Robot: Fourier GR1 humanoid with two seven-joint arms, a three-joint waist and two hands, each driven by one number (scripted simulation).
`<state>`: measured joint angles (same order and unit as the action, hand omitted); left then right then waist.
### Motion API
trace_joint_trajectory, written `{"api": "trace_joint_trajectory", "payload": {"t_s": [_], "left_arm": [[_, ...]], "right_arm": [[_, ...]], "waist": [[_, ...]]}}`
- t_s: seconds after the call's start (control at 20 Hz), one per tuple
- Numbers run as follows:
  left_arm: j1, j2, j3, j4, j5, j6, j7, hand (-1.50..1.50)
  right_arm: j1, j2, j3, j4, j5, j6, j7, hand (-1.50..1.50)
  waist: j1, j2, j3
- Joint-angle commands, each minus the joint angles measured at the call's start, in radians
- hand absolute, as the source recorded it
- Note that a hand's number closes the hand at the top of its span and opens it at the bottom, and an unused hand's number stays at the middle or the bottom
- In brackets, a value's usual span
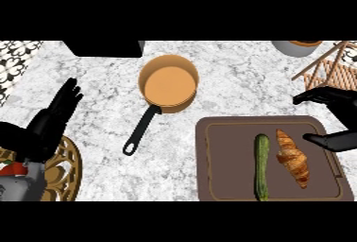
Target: Pick the croissant from the tray and place it in the tiered shelf
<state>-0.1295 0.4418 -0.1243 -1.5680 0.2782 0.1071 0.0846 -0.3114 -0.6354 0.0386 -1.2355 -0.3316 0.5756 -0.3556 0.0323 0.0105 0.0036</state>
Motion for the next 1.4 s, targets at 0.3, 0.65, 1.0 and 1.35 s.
{"api": "trace_joint_trajectory", "payload": {"t_s": [0.3, 0.65, 1.0, 1.35], "left_arm": [[0.025, -0.018, -0.014, -0.038, -0.043, 0.021, 0.019, 0.0], [0.04, -0.003, 0.005, -0.066, -0.036, -0.007, 0.02, 0.0], [0.099, -0.016, 0.018, -0.117, -0.049, -0.005, 0.017, 0.0], [0.037, -0.046, 0.033, -0.101, -0.06, -0.007, 0.08, 0.0]], "right_arm": [[-0.029, -0.249, -0.011, 0.207, 0.125, 0.385, -0.331, -1.5], [-0.048, -0.345, 0.084, 0.088, 0.336, 0.205, -0.417, -1.5], [-0.031, -0.321, 0.197, 0.02, 0.405, 0.131, -0.364, -1.5], [-0.02, -0.295, 0.264, -0.049, 0.585, -0.042, -0.335, -1.5]], "waist": [[-0.011, -0.004, 0.0], [-0.011, -0.007, -0.002], [-0.017, -0.01, -0.003], [-0.029, -0.01, -0.003]]}}
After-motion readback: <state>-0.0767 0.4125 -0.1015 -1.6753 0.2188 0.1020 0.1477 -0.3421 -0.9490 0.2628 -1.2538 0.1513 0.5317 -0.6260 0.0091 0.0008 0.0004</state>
